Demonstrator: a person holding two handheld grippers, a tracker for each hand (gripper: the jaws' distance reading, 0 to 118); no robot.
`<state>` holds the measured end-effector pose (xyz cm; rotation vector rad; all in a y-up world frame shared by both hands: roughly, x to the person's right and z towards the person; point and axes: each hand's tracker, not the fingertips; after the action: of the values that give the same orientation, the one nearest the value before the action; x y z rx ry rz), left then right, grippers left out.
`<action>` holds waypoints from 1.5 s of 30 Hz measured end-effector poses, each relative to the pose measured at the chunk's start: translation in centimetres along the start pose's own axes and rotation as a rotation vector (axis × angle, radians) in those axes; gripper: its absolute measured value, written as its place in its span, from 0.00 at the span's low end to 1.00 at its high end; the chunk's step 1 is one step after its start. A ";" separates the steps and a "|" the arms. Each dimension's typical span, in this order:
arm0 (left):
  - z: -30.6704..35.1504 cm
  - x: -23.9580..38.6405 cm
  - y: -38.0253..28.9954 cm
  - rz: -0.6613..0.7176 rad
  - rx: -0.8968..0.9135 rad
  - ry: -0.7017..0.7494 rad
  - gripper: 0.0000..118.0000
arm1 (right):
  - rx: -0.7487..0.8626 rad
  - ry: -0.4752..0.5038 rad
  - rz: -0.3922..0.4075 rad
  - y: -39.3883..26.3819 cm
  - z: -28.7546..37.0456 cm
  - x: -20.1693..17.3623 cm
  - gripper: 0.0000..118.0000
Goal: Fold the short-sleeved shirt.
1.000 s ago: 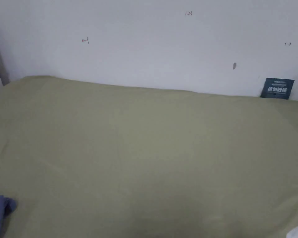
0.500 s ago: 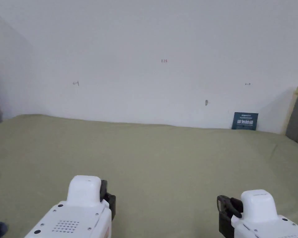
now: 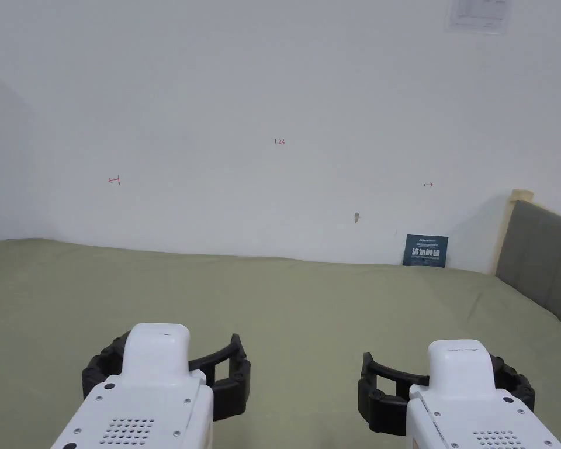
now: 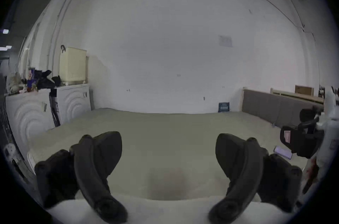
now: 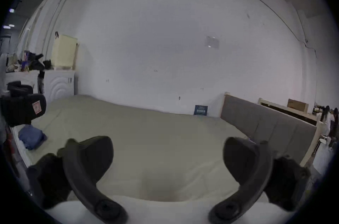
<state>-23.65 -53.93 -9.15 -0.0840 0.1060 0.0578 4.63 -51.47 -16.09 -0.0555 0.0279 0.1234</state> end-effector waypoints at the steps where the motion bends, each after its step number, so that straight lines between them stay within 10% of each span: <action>1: -0.2 -0.3 -0.2 0.000 -0.005 0.000 0.92 | 0.010 -0.016 -0.013 -0.3 0.3 -0.2 1.00; 29: -2.8 -4.9 -1.5 -0.061 -0.066 0.033 0.92 | 0.031 0.008 -0.113 -1.7 -3.5 2.2 1.00; 37: -2.8 -5.6 -1.3 -0.060 -0.077 0.058 0.92 | -0.044 -0.121 -0.011 -2.1 -4.3 2.1 1.00; 45: -2.9 -6.2 -0.8 -0.024 -0.094 0.062 0.92 | -0.051 0.003 -0.164 -0.2 -3.3 4.3 1.00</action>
<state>-30.09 -55.35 -11.27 -0.1810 0.1641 0.0365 8.81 -51.33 -19.48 -0.1081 0.0234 -0.0395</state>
